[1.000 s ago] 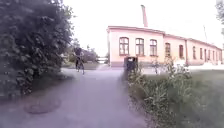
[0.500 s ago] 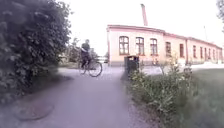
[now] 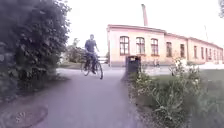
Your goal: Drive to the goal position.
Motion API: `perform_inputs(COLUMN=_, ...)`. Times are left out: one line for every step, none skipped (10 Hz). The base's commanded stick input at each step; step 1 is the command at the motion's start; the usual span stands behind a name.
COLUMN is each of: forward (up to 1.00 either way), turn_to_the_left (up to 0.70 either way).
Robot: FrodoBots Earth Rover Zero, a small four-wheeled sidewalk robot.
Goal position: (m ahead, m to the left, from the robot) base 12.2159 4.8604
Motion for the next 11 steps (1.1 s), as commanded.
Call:
perform_inputs(forward=0.44, turn_to_the_left=0.27)
perform_inputs(forward=0.44, turn_to_the_left=0.27)
perform_inputs(forward=0.44, turn_to_the_left=0.27)
perform_inputs(forward=0.44, turn_to_the_left=0.27)
perform_inputs(forward=0.44, turn_to_the_left=0.25)
perform_inputs(forward=0.44, turn_to_the_left=0.02)
perform_inputs(forward=0.44, turn_to_the_left=0.02)
perform_inputs(forward=0.44, turn_to_the_left=0.02)
perform_inputs(forward=0.44, turn_to_the_left=0.02)
perform_inputs(forward=0.44, turn_to_the_left=0.02)
perform_inputs(forward=0.44, turn_to_the_left=0.02)
